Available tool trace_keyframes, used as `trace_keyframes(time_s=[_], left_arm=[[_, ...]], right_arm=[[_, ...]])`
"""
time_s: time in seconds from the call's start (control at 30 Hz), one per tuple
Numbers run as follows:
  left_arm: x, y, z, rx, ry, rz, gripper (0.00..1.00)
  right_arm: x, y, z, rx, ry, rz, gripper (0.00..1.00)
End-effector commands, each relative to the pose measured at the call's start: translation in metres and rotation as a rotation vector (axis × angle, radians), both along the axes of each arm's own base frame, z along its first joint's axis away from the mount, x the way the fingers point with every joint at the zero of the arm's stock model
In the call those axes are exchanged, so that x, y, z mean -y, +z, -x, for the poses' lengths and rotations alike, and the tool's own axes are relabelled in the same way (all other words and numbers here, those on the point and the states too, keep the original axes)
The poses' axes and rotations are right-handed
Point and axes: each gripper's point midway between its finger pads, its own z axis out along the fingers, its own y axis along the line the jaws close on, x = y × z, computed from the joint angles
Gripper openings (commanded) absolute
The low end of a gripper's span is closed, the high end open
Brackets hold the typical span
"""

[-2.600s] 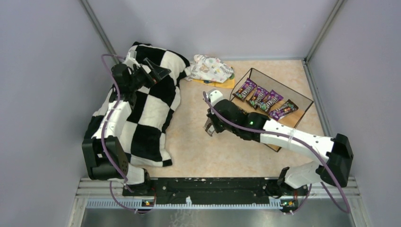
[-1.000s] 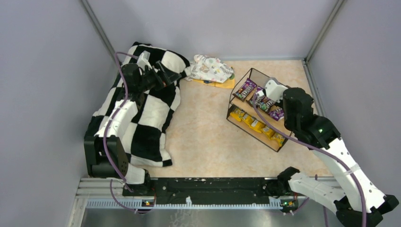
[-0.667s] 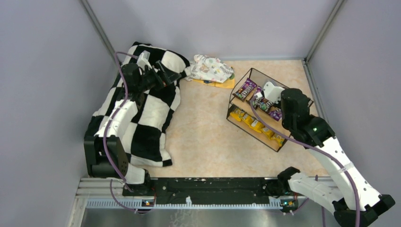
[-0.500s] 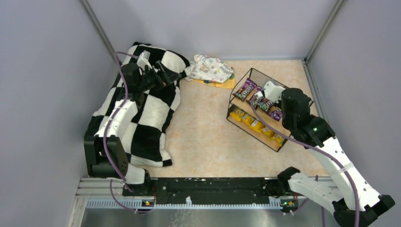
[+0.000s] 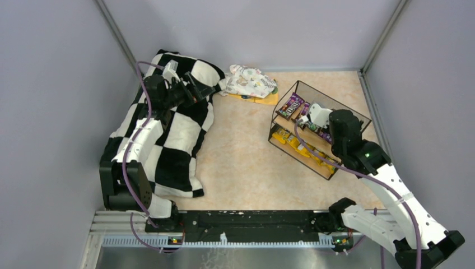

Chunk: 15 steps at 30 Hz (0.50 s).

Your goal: Place and organize the candy bags onto the shelf

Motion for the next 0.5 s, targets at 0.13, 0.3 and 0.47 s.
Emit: trace_keyframes(time_s=[0.13,0.3,0.47], left_arm=[[0.003,0.027,0.0,0.08,-0.017,0.008,0.98],[0.003,0.026,-0.001,0.078,-0.014,0.006,0.98],[0.002,0.023,-0.002,0.073,-0.011,0.001,0.98]], right_arm=[[-0.009,-0.015,0.016,-0.041,0.108,-0.08,0.0],[-0.022,-0.029,0.025,-0.091,0.174,-0.177,0.0],[-0.027,-0.051,0.035,-0.173,0.183,-0.22,0.0]])
